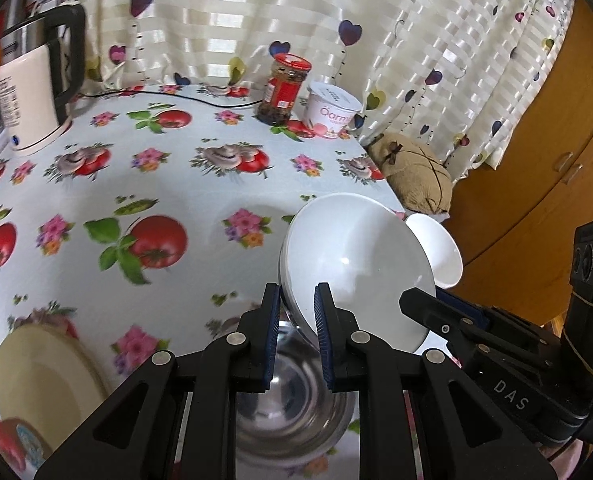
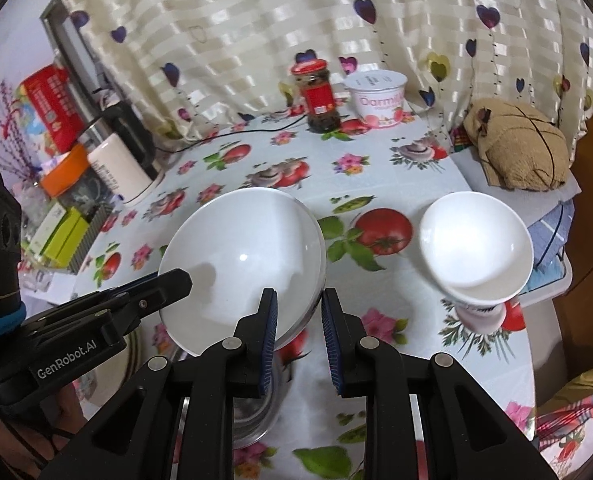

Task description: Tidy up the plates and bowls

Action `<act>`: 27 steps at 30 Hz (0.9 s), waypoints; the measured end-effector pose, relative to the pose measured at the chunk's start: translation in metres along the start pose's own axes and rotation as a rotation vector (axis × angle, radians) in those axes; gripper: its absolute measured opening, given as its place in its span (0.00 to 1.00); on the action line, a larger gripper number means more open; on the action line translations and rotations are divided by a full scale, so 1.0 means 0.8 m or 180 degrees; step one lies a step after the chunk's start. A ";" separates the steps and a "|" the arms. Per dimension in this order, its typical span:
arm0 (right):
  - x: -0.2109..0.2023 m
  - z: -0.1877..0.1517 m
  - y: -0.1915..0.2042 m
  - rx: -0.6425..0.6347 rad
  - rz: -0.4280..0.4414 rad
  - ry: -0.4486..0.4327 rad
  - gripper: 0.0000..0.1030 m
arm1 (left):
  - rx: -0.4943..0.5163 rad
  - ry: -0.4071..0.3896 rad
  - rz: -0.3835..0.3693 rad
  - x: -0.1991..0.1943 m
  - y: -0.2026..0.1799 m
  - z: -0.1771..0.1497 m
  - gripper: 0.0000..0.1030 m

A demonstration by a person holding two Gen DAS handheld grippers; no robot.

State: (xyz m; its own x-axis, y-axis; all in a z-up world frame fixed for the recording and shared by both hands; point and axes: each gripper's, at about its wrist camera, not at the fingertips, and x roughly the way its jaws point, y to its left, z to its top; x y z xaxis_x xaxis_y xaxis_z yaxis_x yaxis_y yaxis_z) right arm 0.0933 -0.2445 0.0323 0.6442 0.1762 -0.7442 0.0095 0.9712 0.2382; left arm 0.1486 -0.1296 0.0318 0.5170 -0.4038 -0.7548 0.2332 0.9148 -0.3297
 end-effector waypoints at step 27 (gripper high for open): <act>0.013 -0.067 0.053 -0.0221 0.0132 0.0431 0.22 | -0.0253 0.0344 0.0238 -0.019 0.040 -0.077 0.18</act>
State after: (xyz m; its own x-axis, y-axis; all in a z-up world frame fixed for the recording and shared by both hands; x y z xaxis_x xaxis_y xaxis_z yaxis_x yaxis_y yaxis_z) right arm 0.0599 -0.1930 0.0011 0.5338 0.2318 -0.8132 -0.0708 0.9706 0.2302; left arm 0.0974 -0.0941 -0.0023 0.4377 -0.3356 -0.8341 0.1294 0.9416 -0.3109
